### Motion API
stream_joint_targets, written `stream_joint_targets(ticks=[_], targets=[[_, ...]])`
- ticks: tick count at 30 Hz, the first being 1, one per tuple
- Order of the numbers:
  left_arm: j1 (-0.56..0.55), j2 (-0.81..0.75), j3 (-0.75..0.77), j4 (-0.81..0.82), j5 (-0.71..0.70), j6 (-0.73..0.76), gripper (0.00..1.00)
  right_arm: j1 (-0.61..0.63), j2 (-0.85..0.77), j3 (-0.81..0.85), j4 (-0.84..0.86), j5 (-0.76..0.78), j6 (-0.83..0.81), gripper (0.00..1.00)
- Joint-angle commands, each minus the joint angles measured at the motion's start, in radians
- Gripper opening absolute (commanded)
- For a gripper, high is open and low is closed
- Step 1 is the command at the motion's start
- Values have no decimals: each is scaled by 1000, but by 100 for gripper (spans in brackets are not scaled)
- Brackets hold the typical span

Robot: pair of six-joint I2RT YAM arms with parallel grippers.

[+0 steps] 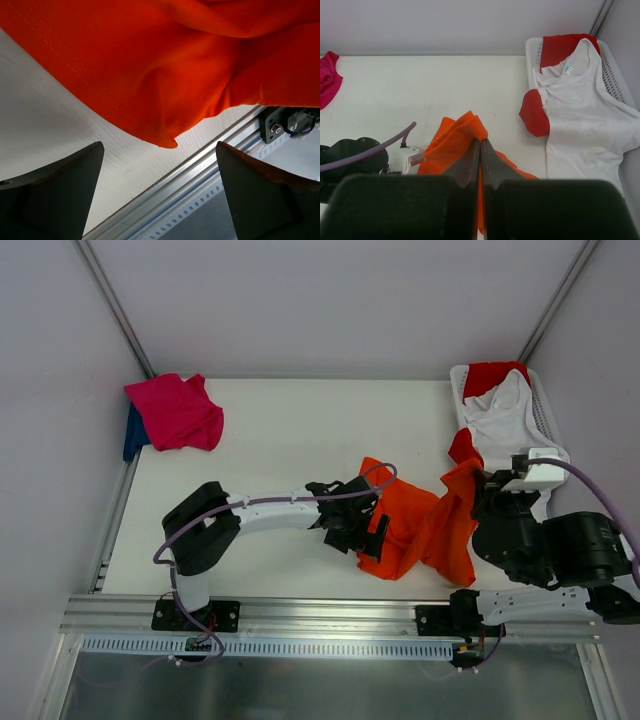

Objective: Fold and stack the t-shirts
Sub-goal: Move the tshirt to the center of the board

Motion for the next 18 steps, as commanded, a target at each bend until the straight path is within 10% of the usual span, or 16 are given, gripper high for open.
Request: stream_joint_targets(ticks=[1, 5, 13, 18], targets=[[-13, 16, 49, 24, 33, -53, 96, -21, 26, -32, -161, 168, 85, 0], [-17, 23, 26, 26, 29, -70, 85, -46, 1, -73, -162, 142, 119, 1], [-17, 72, 17, 26, -5, -88, 12, -49, -40, -119, -162, 128, 138, 1], [-17, 101, 28, 26, -3, -80, 1, -57, -49, -139, -160, 111, 145, 0]])
